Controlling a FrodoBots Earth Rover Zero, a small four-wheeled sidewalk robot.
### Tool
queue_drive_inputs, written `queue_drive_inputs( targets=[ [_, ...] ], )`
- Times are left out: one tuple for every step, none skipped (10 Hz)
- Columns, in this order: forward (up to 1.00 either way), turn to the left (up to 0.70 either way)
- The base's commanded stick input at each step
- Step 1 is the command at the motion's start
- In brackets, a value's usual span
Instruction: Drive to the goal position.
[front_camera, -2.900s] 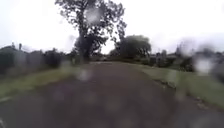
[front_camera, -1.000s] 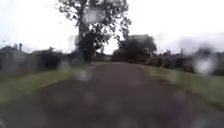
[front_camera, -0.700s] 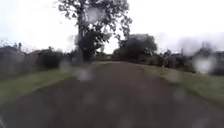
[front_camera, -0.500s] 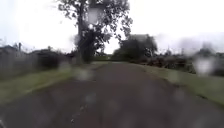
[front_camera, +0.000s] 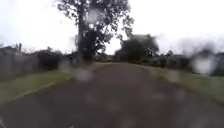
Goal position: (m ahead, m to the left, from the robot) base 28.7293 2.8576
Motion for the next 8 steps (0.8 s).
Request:
queue_drive_inputs(
  targets=[
    [1.00, 0.00],
    [1.00, 0.00],
    [1.00, 0.00],
    [1.00, 0.00],
    [1.00, 0.00],
    [1.00, 0.00],
    [1.00, 0.00],
    [1.00, 0.00]
  ],
)
